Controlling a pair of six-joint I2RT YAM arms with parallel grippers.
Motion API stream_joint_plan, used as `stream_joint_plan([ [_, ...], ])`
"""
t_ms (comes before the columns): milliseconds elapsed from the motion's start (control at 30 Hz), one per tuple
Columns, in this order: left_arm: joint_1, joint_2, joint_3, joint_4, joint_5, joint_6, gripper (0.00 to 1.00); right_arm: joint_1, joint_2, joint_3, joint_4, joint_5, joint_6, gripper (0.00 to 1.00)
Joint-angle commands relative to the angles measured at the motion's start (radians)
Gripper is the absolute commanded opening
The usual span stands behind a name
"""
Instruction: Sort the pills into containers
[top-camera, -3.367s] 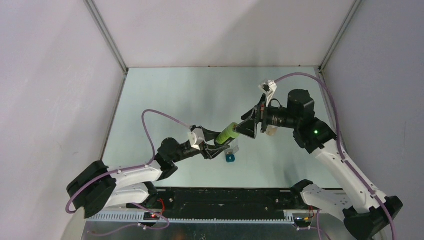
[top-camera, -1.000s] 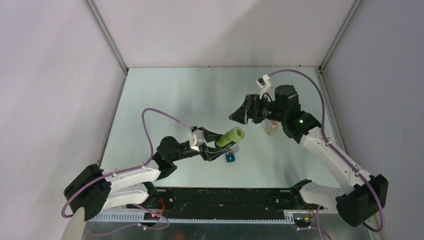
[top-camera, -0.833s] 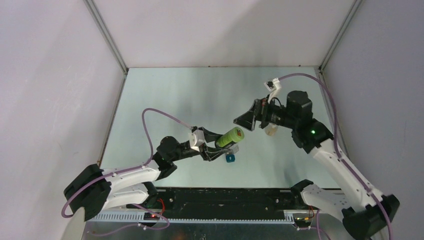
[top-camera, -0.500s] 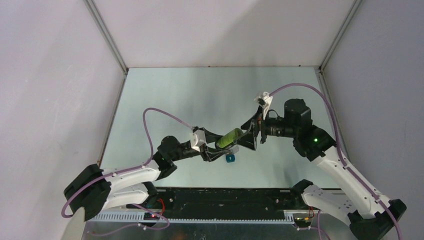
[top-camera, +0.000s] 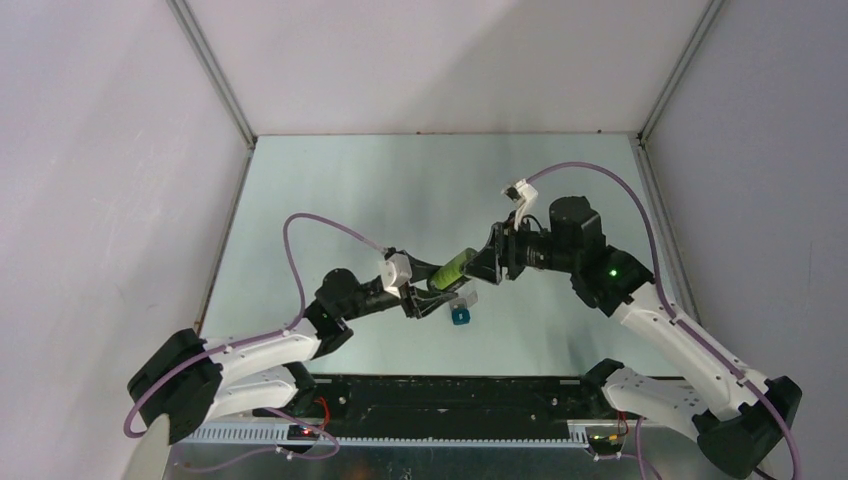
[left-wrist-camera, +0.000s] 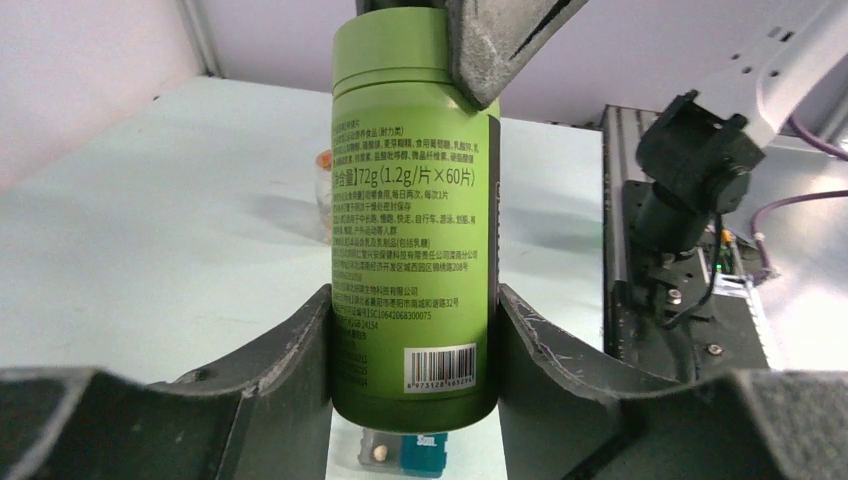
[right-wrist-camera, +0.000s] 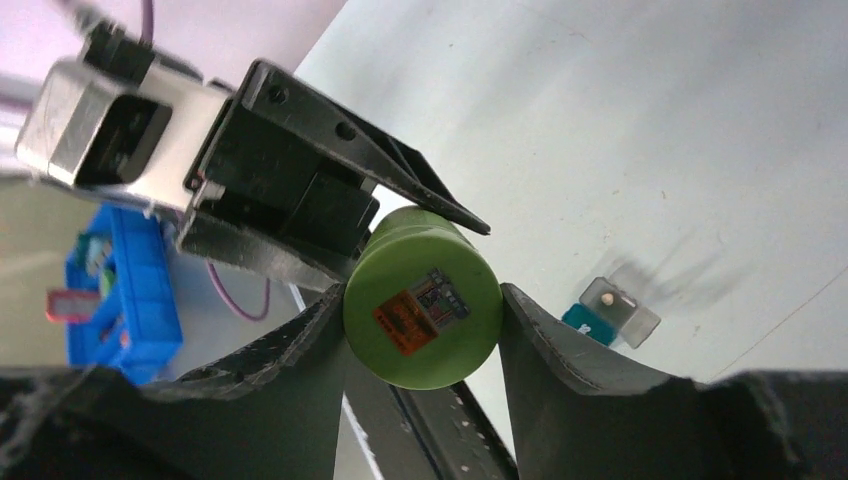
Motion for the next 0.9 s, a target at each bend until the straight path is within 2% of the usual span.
stream_joint_plan([
  [0, -0.018, -0.024, 0.045, 0.074, 0.042, 0.035, 0.00, 0.013, 0.043, -0.006, 0.130, 0.307, 0.295, 0.42],
  [67, -0.017, -0.030, 0.036, 0.086, 0.000, 0.040, 0.00, 0.022, 0.060, -0.006, 0.108, 0.403, 0.415, 0.37],
  [133, -0.018, -0.035, 0.036, 0.080, -0.030, 0.047, 0.00, 0.046, 0.067, -0.006, 0.118, 0.434, 0.465, 0.38],
  [200, -0.017, -0.037, 0.039, 0.066, -0.040, 0.052, 0.00, 0.057, 0.071, -0.007, 0.162, 0.365, 0.445, 0.58],
  [233, -0.018, -0.037, 0.039, 0.057, -0.043, 0.054, 0.00, 0.057, 0.069, -0.006, 0.182, 0.323, 0.379, 0.75],
  [300, -0.018, -0.039, 0.039, 0.043, -0.048, 0.054, 0.00, 0.052, 0.052, -0.006, 0.203, 0.240, 0.279, 0.88],
  [367, -0.017, -0.042, 0.038, 0.031, -0.052, 0.051, 0.00, 0.014, 0.030, -0.007, 0.193, 0.160, 0.181, 0.92],
  [500, -0.017, -0.060, 0.042, -0.005, -0.055, 0.054, 0.00, -0.086, -0.010, -0.007, 0.135, -0.110, 0.006, 0.93],
  [600, -0.018, -0.074, 0.059, -0.062, -0.048, 0.068, 0.00, -0.106, -0.024, -0.007, 0.065, -0.297, -0.157, 0.93],
  [667, -0.018, -0.082, 0.063, -0.078, -0.040, 0.081, 0.00, -0.109, -0.026, -0.005, 0.028, -0.361, -0.227, 0.93],
  [867, -0.017, -0.080, 0.072, -0.088, -0.010, 0.091, 0.00, -0.109, -0.023, -0.005, 0.005, -0.361, -0.298, 0.87],
])
